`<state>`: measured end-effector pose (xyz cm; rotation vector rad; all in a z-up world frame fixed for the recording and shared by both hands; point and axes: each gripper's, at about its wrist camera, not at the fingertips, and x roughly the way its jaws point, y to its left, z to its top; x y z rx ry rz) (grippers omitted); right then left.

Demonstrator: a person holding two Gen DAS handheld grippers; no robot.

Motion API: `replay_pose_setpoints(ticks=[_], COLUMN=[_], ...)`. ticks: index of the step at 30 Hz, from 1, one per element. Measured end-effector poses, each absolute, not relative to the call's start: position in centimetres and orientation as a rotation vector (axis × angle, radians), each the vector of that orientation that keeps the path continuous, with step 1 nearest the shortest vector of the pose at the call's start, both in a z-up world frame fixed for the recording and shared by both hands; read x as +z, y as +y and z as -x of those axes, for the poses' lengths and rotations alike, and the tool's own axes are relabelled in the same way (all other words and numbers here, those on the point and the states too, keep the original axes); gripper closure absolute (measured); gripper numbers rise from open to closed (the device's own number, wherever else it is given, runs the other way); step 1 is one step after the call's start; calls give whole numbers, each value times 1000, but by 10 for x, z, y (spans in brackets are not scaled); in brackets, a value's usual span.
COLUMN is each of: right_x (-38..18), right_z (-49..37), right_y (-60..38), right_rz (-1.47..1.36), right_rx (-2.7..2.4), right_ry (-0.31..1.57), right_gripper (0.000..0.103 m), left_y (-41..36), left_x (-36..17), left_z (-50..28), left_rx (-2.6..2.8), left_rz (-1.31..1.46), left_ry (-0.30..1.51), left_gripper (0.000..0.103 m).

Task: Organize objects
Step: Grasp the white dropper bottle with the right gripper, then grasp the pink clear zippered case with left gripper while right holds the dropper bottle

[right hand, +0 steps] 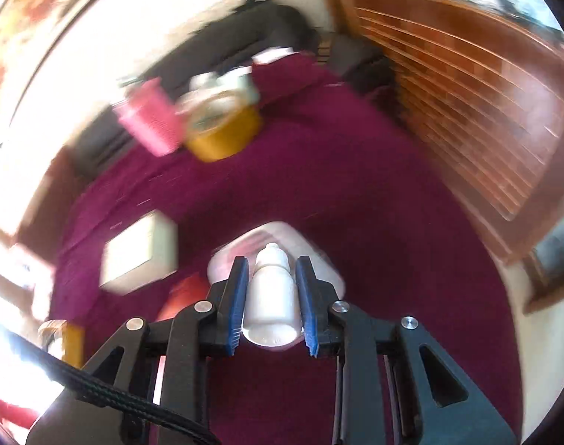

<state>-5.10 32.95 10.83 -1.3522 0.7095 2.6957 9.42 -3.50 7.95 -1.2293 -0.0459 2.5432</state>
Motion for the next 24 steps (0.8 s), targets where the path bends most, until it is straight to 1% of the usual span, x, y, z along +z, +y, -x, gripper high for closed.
replay_pose_setpoints(ticks=[1,4,7,9,10,14,16,19,24], right_x=[101,83,59,61,61,56,51,47,40], right_z=[66,96,116,110,105,76,54,18,-37], right_y=[339,348,349,340,332,302,282,267,259], right_rz=[1349,1367,1509,1536,1590,1759,1835,1934,2010], right_rx=[2656,2566,2552,2610,2645,2738,2762,2794,2809], right_ry=[716,637,759,762,798,823,816,855,969], right_gripper=[80,80,79,80,80,80,80,80,80], left_y=[-36,-44,-55,-61,-62,-52,-41,-14,41], left_x=[81,82,79,77,74,72,74,70,50], left_z=[-96,-99,-100,-99,-96,-90,-91,-91,-88], left_rx=[2554,2583,2601,2603,2594,2520,2490,2404,2278], left_rz=[1229,1230,1247,1260,1271,1261,1238,1236,1297], left_ry=[-44,-67,-95,-117,-142,-193,-171,-137,-89], left_gripper=[41,41,41,41,41,41,41,41,41])
